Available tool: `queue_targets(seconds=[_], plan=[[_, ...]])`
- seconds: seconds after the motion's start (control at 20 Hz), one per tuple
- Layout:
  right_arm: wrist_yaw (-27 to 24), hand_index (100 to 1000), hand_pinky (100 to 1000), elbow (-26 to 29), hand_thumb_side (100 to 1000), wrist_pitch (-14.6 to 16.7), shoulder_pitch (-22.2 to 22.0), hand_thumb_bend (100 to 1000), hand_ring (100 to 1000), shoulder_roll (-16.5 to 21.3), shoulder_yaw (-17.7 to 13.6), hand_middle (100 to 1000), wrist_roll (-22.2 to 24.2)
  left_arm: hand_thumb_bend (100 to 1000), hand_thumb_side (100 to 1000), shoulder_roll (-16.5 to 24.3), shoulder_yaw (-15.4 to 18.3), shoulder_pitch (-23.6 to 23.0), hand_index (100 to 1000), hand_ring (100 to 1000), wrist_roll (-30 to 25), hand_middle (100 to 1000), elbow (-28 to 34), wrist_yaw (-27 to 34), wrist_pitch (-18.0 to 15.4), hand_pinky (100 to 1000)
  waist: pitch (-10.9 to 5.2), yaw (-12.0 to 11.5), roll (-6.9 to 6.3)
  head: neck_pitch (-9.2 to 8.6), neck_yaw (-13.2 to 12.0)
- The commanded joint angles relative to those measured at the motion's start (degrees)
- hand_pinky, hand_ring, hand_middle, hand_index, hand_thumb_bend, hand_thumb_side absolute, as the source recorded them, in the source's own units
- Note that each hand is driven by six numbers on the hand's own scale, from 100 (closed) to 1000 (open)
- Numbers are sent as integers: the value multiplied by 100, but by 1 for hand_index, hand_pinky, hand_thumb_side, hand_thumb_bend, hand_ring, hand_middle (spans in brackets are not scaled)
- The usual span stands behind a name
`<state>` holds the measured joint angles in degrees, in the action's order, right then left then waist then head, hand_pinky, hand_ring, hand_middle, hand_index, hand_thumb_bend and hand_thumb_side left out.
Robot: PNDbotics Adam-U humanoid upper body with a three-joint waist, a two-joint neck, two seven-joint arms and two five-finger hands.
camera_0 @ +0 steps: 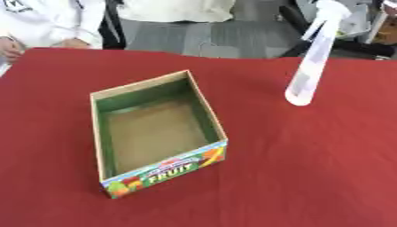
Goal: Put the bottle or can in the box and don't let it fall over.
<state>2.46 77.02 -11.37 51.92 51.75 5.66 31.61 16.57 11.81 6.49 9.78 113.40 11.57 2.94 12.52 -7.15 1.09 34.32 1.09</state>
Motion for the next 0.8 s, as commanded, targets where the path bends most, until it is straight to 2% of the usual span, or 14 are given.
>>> queue_targets(seconds=[0.05, 0.2, 0.5, 0.8], plan=[[119, 886, 876, -365, 439, 200, 233, 100, 911, 249, -129, 905, 344, 100, 741, 160, 10, 7, 747, 665, 0, 665, 119, 14, 15, 724, -99, -17, 7, -131, 8], [94, 888, 879, -661, 402, 347, 372, 100, 915, 236, -179, 909, 535, 100, 743, 165, 6, -4, 747, 665, -7, 665, 119, 1, 26, 724, -84, -21, 29, -253, 19], [220, 887, 880, -992, 383, 480, 603, 100, 915, 209, -165, 907, 746, 100, 744, 179, -3, 6, 747, 664, -19, 665, 119, -16, 34, 724, -49, -17, 54, -422, 72], [407, 903, 888, -1128, 305, 522, 757, 100, 928, 155, -64, 920, 933, 100, 745, 196, -21, 33, 747, 663, -39, 664, 119, -22, 35, 724, 2, -40, 67, -477, 135]])
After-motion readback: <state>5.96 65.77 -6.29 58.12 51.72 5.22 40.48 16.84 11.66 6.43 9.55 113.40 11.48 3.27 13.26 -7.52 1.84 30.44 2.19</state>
